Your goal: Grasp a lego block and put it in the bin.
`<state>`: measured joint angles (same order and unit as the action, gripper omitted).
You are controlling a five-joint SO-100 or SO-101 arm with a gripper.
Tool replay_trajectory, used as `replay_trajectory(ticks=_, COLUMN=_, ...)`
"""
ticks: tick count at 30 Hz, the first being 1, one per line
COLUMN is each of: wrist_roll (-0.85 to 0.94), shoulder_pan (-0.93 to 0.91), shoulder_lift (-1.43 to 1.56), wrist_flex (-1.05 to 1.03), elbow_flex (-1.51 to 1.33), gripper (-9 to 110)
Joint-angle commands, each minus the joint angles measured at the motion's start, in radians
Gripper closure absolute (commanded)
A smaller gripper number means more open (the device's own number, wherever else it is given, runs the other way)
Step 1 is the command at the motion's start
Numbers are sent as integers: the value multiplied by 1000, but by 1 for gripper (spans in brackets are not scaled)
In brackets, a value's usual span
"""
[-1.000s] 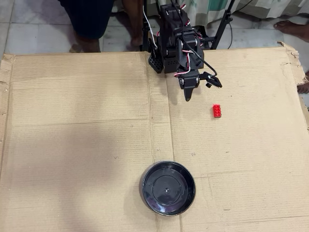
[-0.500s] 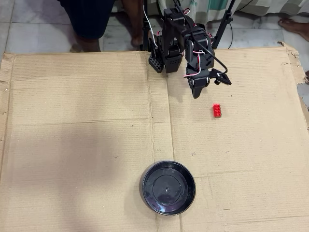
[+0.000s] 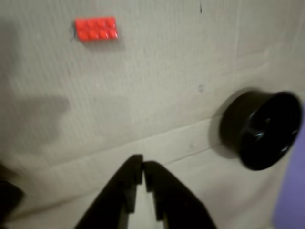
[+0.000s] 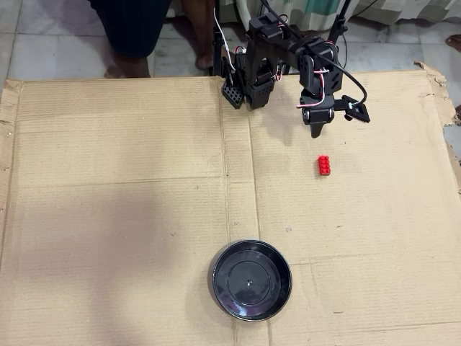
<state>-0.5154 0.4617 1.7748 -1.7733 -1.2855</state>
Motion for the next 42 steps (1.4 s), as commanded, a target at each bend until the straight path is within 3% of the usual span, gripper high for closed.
replay_trajectory(ticks=1, wrist_roll=-126, shoulder_pan=29, shoulder_lift=6, wrist_flex=-8, elbow_flex=29, gripper=101)
replay_trajectory(ticks=15, wrist_roll=-923, shoulder_pan=132, shoulder_lift=5, wrist_flex=-55, elbow_flex=8, gripper=101)
replay_trajectory(ticks=25, wrist_roll=-1336, shoulder_pan=161, shoulder_lift=3, wrist_flex=-54, elbow_flex=-75, gripper=101)
replay_trajectory(ticks=34, wrist_roll=-1511, shoulder_pan=163, shoulder_lift=-84, wrist_flex=-54, elbow_flex=-52, gripper=100)
replay_trajectory(ticks=42, wrist_roll=-1551, shoulder_pan=184, shoulder_lift=-147, wrist_flex=9, elbow_flex=-37, gripper=80)
